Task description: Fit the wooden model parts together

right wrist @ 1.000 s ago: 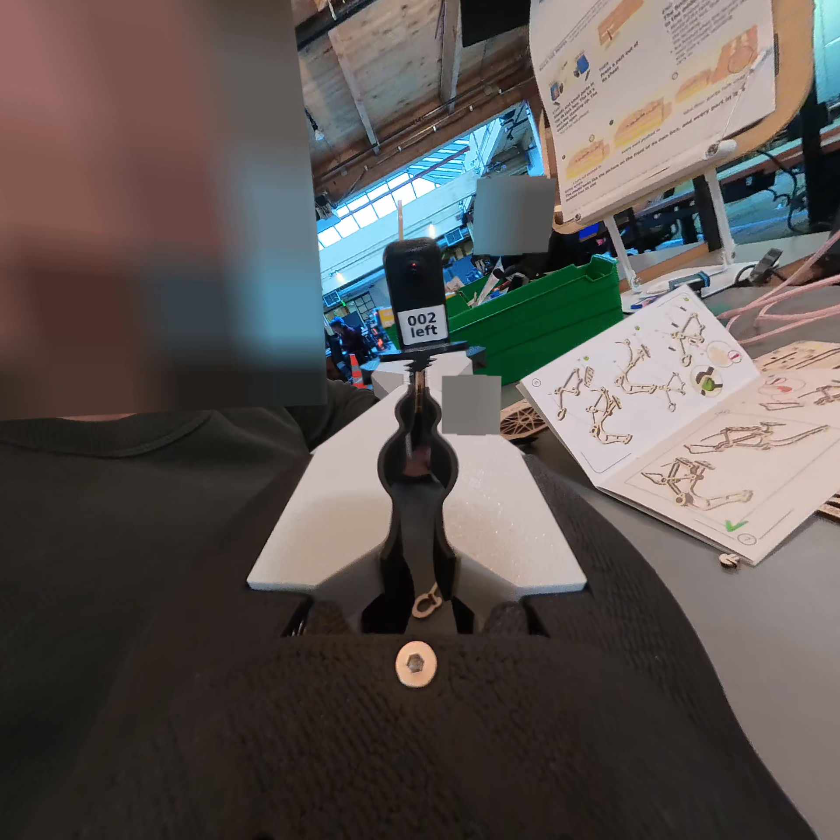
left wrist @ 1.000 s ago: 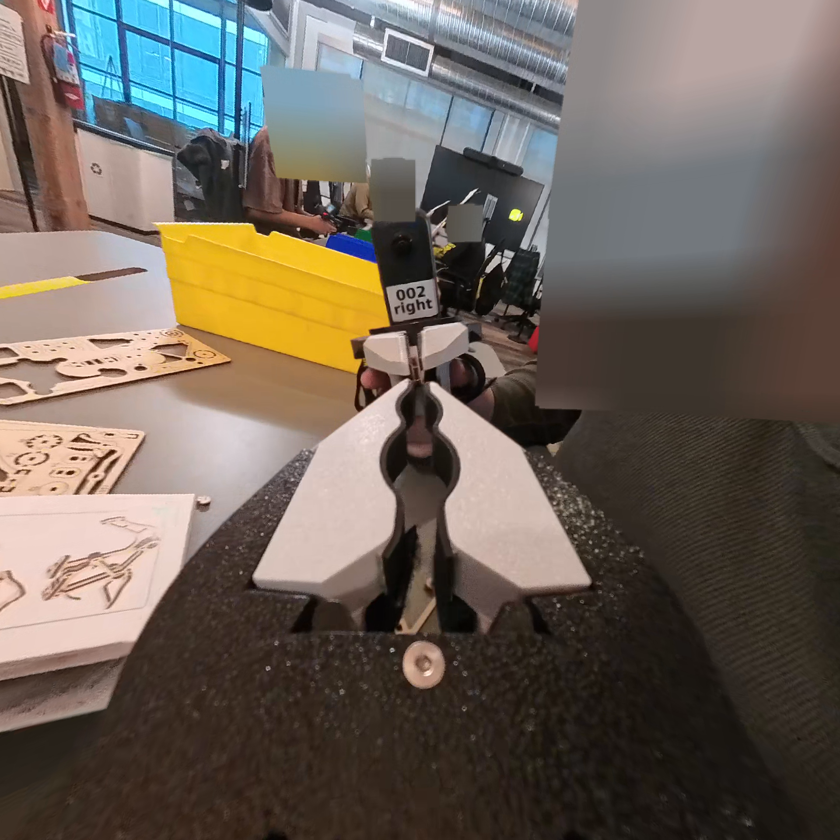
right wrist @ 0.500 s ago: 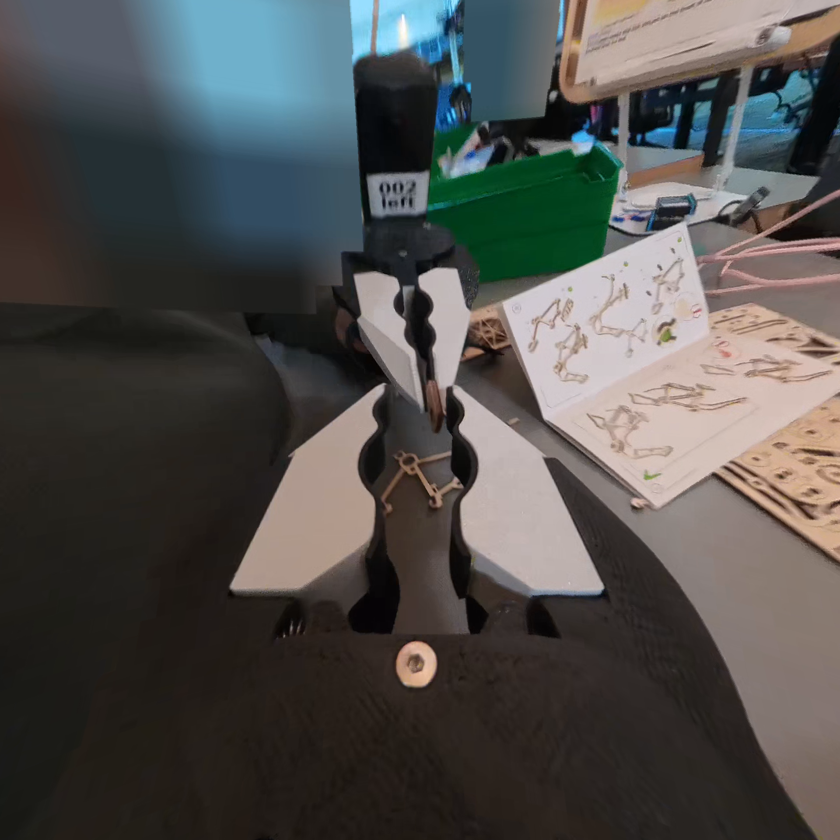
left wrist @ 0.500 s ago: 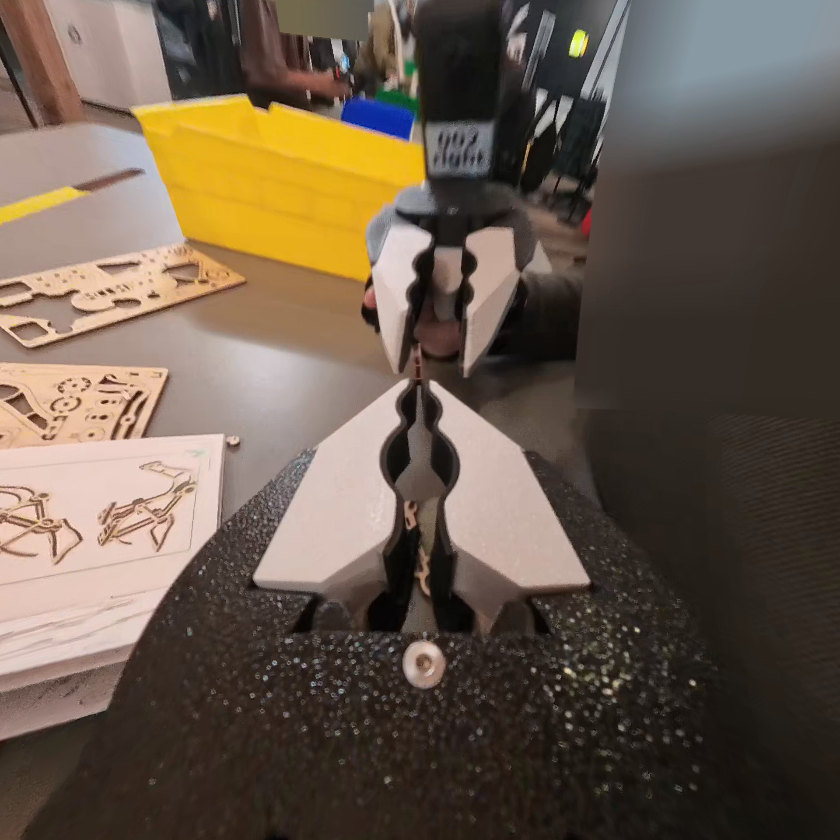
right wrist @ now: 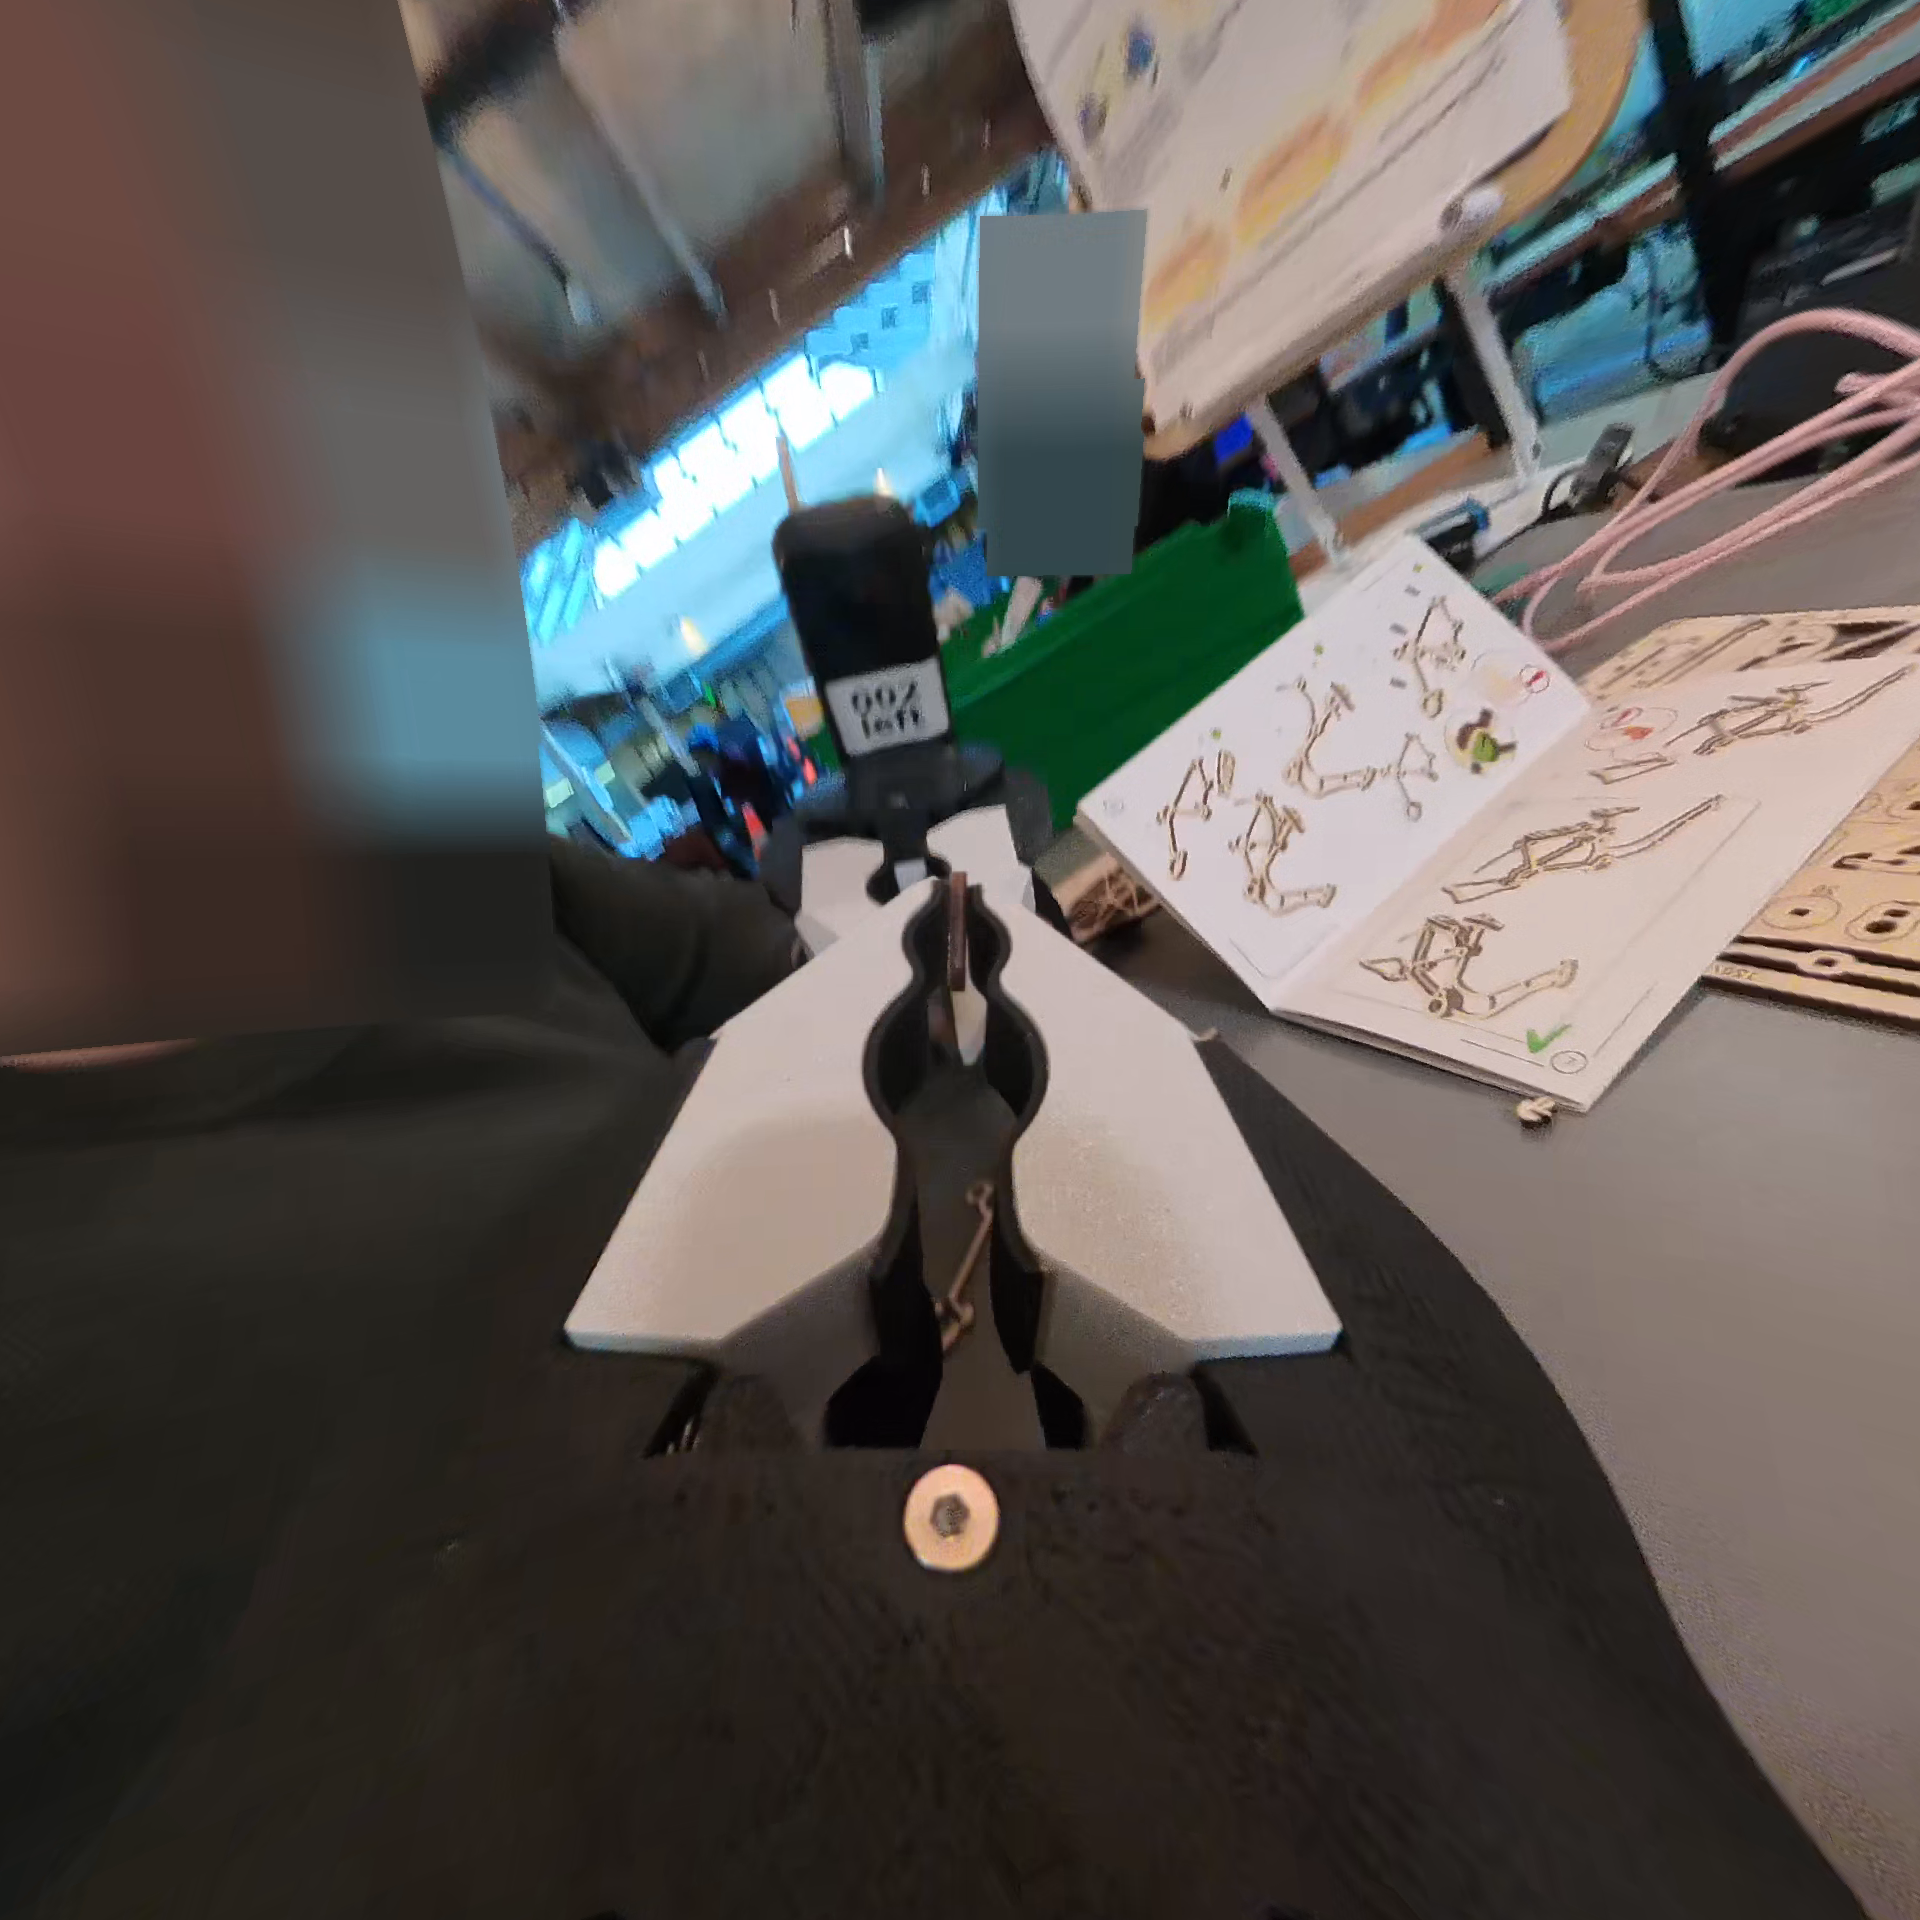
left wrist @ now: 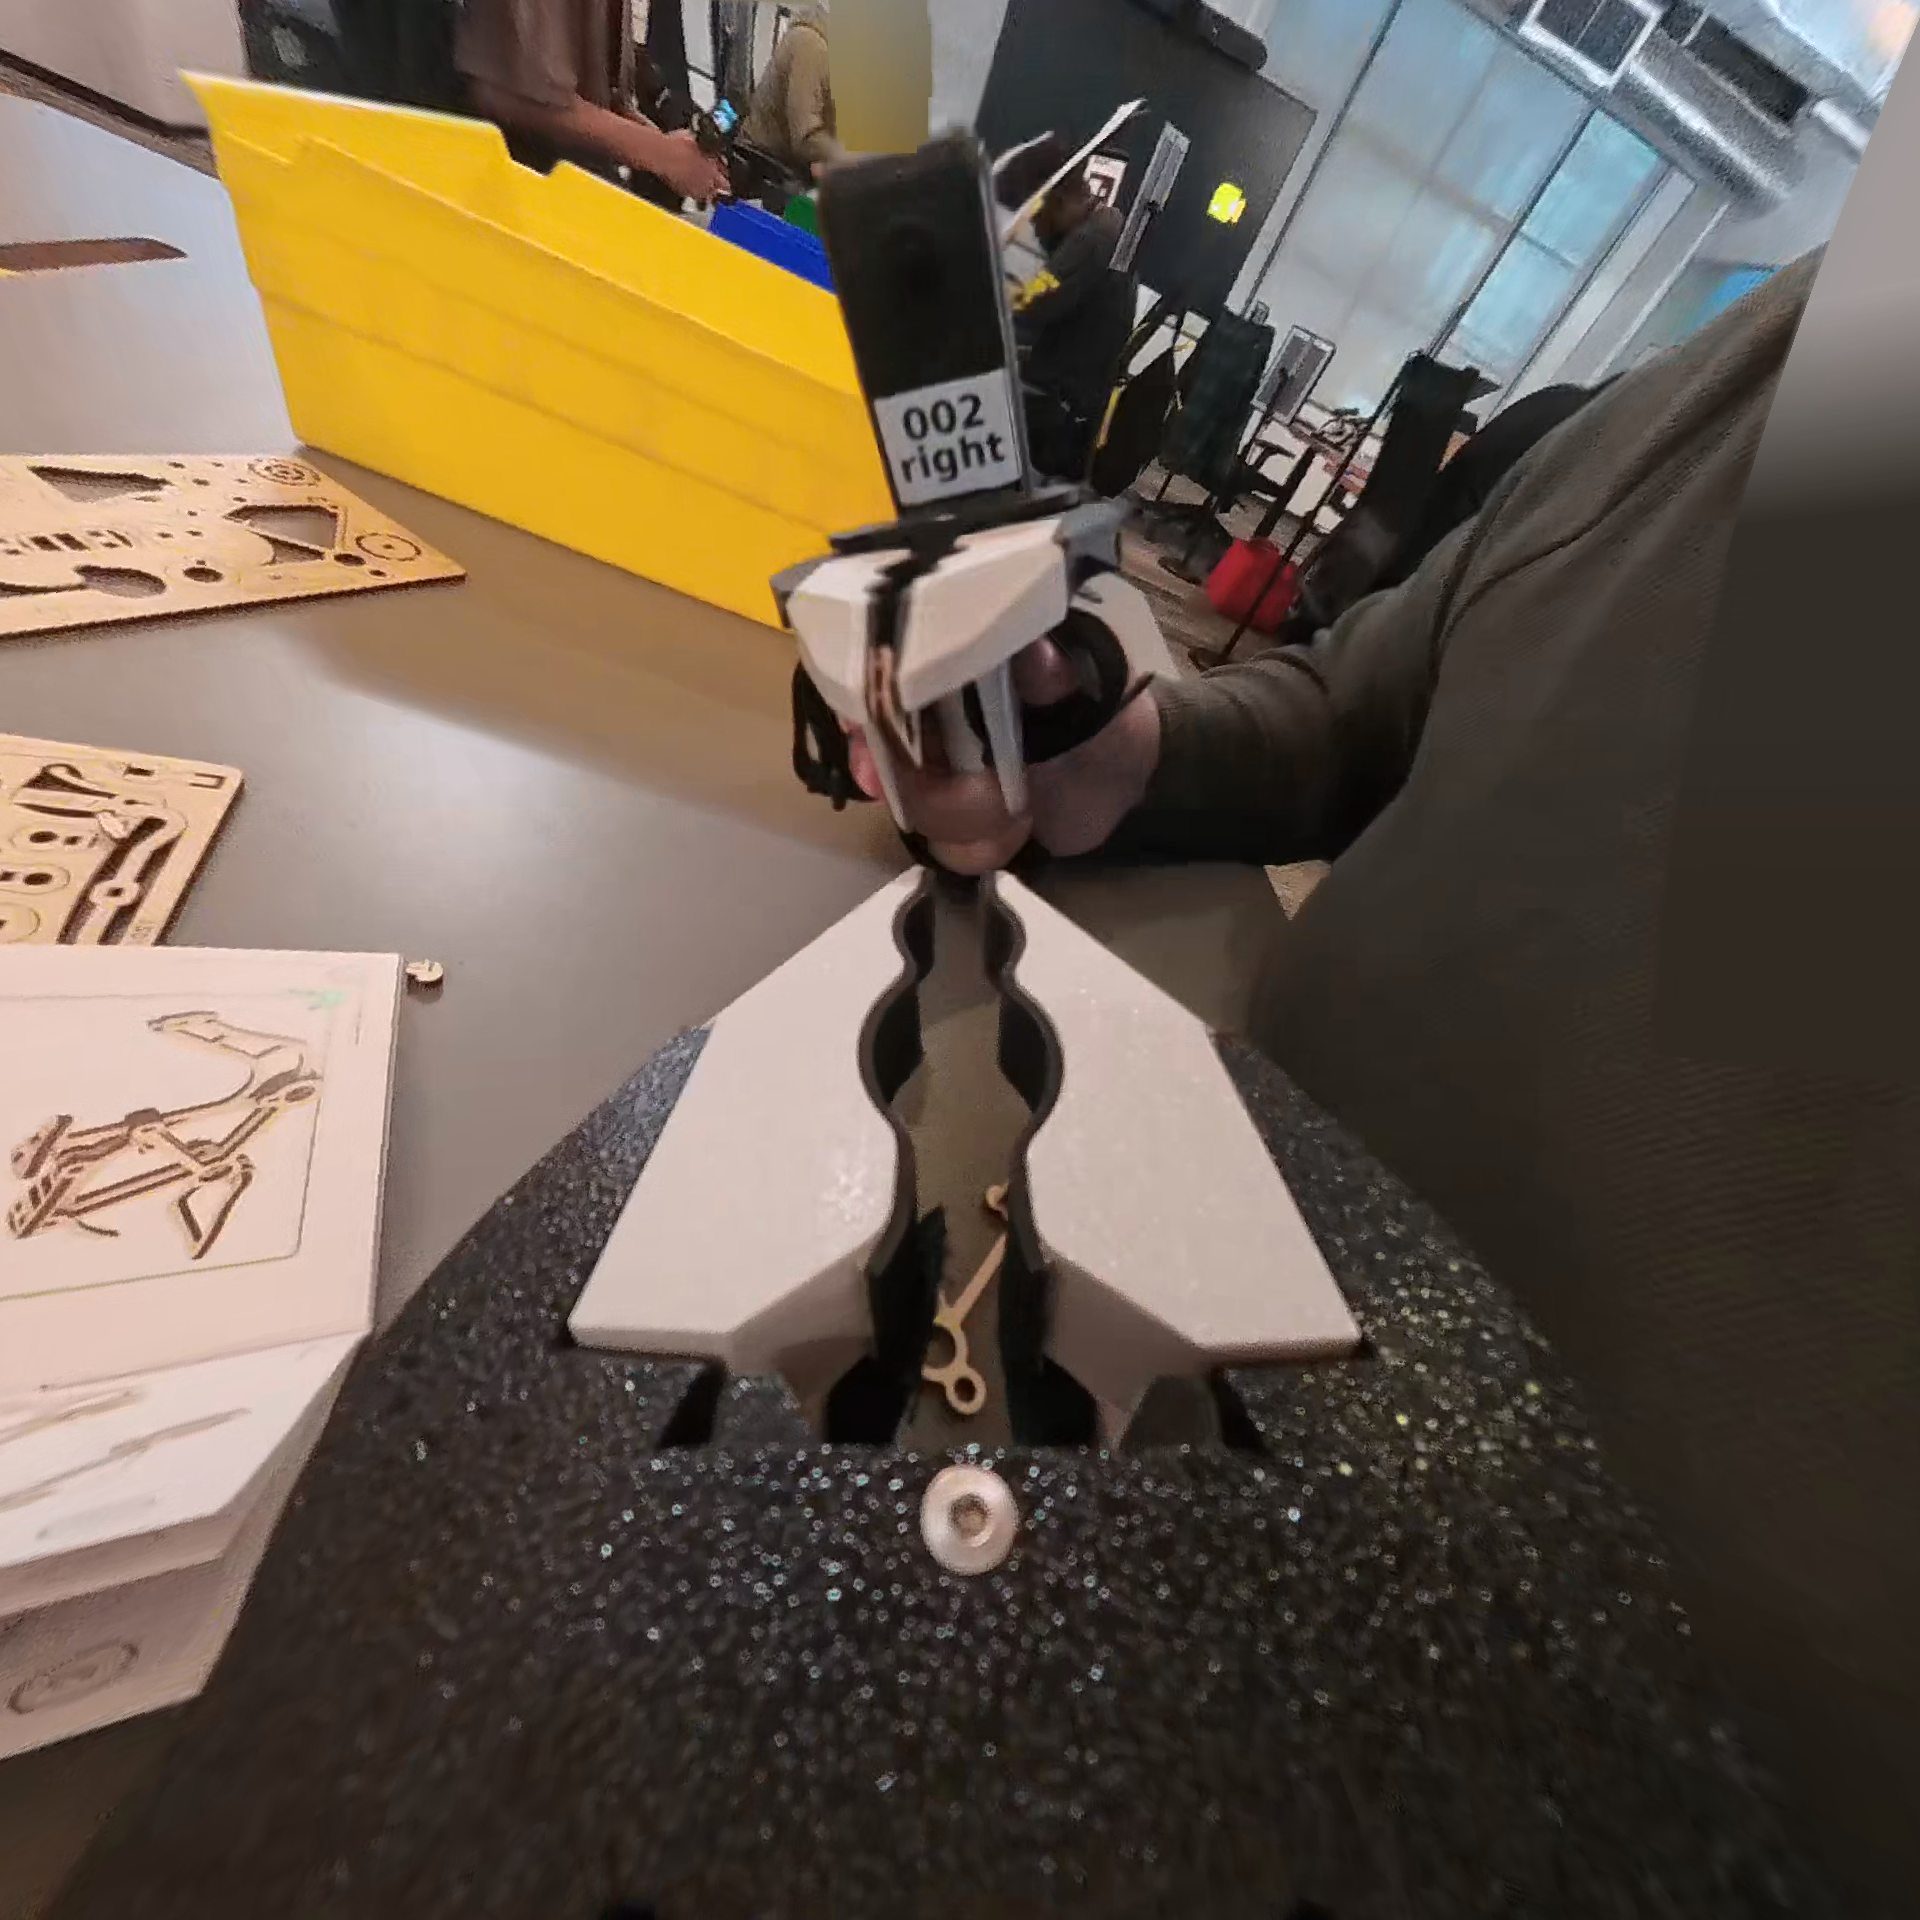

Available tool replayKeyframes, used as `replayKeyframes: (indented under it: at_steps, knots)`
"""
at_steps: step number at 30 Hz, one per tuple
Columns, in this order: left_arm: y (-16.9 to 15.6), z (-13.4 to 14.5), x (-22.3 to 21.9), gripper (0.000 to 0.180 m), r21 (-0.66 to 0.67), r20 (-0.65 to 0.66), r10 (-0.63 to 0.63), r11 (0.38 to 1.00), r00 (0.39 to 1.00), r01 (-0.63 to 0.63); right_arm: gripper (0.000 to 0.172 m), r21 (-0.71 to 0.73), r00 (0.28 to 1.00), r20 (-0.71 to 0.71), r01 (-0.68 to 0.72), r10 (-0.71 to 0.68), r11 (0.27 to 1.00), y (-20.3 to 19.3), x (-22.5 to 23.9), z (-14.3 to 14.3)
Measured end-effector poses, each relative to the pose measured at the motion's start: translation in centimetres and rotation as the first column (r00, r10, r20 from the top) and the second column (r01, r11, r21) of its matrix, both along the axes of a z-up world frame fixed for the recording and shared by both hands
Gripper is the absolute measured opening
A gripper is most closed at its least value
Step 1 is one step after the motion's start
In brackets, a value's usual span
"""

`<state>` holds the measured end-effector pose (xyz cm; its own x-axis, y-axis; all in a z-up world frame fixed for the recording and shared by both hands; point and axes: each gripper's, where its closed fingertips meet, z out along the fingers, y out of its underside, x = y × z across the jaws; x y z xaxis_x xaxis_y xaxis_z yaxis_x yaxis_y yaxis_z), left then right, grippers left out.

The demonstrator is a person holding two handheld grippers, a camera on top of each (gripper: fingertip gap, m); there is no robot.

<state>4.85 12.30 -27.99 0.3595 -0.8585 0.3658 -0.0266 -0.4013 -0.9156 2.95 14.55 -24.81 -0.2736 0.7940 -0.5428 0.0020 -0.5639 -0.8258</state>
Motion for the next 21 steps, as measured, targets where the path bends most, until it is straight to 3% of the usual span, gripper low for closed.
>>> replayKeyframes:
  at_steps: [5, 9, 15, 18, 21]
  knots:
    - [0.6, 1.1, -0.2, 0.009, 0.061, 0.019, 0.071, 0.996, 0.997, -0.072, 0.001, -0.032, 0.995, -0.1, 0.005, -0.008, 0.999, -1.3, -0.6, 0.8]
    - [-0.3, 1.9, 0.1, 0.0, 0.063, 0.105, 0.02, 0.998, 0.994, -0.026, 0.001, -0.077, 0.989, -0.148, -0.03, 0.019, 0.997, -2.1, -0.9, 1.1]
    - [-1.4, 2.8, 0.4, 0.015, 0.067, 0.219, -0.062, 0.997, 0.974, 0.048, 0.001, 0.054, 0.992, -0.123, -0.028, 0.035, 0.998, -3.2, -1.1, 1.0]
    - [-1.0, 2.5, 0.1, 0.001, 0.096, 0.192, -0.024, 0.995, 0.981, 0.005, 0.001, 0.039, 0.992, -0.12, -0.046, 0.05, 0.998, -3.3, -1.1, 0.9]
    - [-0.8, 2.1, 0.1, 0.0, 0.17, 0.125, 0.029, 0.984, 0.992, -0.051, 0.001, 0.09, 0.994, -0.1, -0.038, 0.047, 0.995, -3.4, -1.1, 0.7]
